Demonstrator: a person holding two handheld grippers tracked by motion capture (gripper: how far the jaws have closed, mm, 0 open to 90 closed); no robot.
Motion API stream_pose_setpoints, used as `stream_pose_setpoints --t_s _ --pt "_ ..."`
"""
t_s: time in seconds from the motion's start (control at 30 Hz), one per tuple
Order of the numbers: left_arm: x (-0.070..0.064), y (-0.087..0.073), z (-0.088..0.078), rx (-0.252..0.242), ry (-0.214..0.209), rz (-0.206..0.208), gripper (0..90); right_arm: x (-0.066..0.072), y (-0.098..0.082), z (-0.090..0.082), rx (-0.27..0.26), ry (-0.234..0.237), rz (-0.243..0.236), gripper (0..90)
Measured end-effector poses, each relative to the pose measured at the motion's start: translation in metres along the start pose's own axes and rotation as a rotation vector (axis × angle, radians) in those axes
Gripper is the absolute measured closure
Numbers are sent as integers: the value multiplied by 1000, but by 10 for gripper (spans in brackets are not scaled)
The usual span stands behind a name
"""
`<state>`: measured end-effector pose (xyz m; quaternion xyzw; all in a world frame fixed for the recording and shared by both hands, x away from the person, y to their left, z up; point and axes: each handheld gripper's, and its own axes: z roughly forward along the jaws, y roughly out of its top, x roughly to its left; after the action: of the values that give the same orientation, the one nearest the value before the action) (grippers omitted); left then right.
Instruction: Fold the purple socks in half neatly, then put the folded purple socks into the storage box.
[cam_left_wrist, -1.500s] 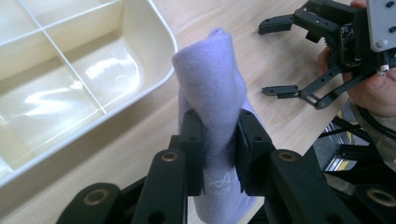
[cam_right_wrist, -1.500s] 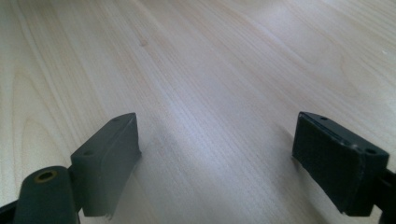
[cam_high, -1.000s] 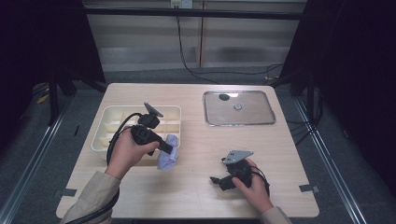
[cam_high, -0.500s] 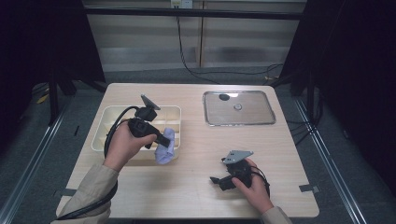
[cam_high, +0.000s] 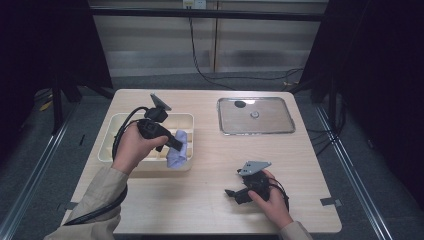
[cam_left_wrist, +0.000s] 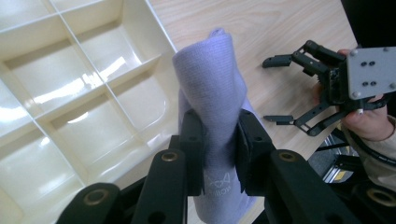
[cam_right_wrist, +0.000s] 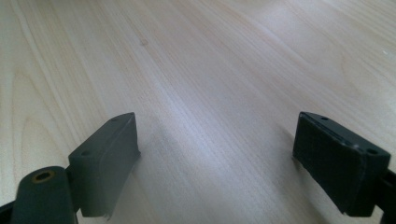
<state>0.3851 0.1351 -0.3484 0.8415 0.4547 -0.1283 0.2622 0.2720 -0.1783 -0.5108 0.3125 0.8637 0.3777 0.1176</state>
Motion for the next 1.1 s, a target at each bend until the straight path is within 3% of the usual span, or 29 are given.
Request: stream_pose_setpoints --t_s 0.43,0.87,1.1 --pt "2 8 3 -5 15 -18 751 0 0 0 0 0 0 134" --pt "14 17 3 -6 32 -39 750 0 0 0 0 1 0 134" --pt "20 23 12 -6 34 -68 750 0 0 0 0 1 0 134"
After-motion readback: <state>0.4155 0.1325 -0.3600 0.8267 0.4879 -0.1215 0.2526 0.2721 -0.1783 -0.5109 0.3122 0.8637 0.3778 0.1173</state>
